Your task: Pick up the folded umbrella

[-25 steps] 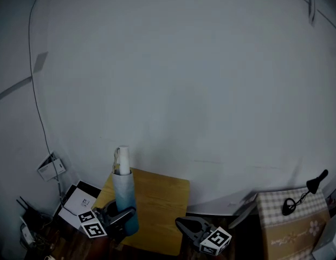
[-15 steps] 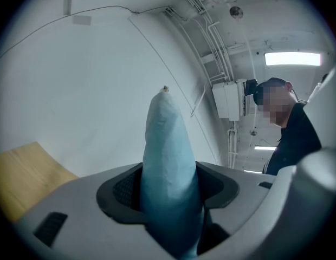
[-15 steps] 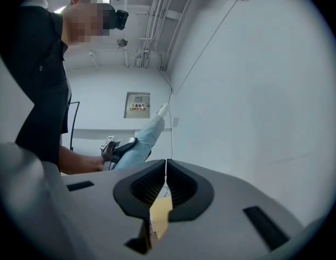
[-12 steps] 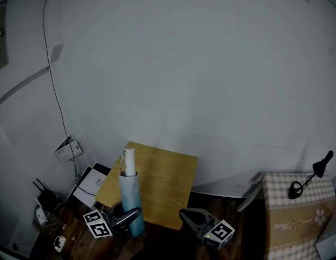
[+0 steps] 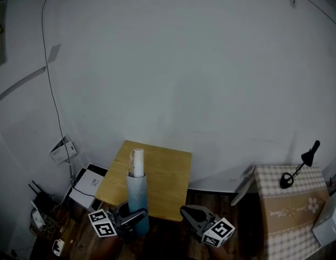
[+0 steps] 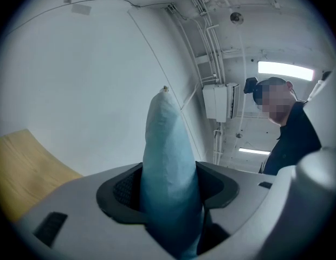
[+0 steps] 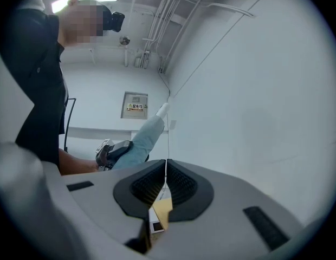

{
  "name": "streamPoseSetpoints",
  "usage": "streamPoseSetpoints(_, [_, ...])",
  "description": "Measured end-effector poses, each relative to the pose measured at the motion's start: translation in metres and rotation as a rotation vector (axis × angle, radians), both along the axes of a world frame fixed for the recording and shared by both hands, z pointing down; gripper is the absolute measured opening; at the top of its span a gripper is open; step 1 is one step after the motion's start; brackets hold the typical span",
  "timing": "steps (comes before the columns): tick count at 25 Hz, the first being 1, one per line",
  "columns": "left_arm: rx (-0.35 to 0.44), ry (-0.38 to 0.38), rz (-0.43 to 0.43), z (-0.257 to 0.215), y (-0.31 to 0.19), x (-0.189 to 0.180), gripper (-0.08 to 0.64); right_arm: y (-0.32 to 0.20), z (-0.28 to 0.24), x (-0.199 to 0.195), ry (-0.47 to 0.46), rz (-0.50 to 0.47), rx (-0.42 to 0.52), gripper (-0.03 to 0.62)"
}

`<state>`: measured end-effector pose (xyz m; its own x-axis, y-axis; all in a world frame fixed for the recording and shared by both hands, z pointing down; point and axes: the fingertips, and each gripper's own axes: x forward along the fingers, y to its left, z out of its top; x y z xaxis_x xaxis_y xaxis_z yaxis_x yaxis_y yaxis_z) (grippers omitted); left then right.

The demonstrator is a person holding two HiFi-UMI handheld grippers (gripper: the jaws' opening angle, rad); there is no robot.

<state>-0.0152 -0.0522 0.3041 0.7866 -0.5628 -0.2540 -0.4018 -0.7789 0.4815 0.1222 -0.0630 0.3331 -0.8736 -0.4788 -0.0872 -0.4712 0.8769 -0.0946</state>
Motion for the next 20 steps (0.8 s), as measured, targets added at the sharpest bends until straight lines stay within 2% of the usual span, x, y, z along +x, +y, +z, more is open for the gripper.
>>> streamPoseSetpoints(4, [-0.016, -0.016, 0.011, 0.006, 0.038, -0.037, 0.281, 0.038, -0.002, -0.034, 0.023, 0.016, -0.013, 0.021])
streamPoseSetpoints(8, [-0.053, -0.065, -0.003, 0.023, 0.077, -0.077, 0.281, 0.078, 0.008, -0.071, 0.047, 0.024, -0.048, 0.021])
streamPoseSetpoints(12, [-0.085, -0.052, 0.002, 0.038, 0.112, -0.106, 0.281, 0.121, 0.021, -0.101, 0.056, 0.018, -0.098, 0.021])
streamPoseSetpoints(16, [-0.101, -0.021, 0.024, 0.044, 0.144, -0.111, 0.281, 0.153, 0.028, -0.113, 0.080, 0.006, -0.112, 0.021])
streamPoseSetpoints(20, [-0.083, -0.012, 0.045, 0.037, 0.167, -0.100, 0.281, 0.173, 0.026, -0.106, 0.078, -0.004, -0.102, 0.021])
